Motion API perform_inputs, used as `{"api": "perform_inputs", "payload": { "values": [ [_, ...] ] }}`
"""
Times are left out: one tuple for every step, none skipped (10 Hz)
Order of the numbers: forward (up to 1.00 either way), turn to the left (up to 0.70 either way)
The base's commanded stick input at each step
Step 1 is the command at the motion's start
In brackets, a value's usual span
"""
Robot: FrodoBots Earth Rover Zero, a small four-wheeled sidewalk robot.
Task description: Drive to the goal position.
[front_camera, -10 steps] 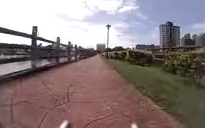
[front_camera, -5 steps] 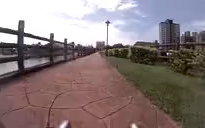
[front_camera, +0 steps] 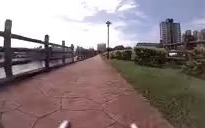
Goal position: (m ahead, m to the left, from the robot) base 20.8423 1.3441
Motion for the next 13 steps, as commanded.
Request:
{"api": "perform_inputs", "payload": {
  "values": [
    [1.0,0.0],
    [1.0,0.0],
    [1.0,0.0],
    [1.0,0.0],
    [1.0,0.0],
    [1.0,0.0],
    [1.0,0.0],
    [1.0,0.0],
    [1.0,0.0],
    [1.0,0.0],
    [1.0,0.0],
    [1.0,0.0],
    [1.0,0.0]
  ]
}}
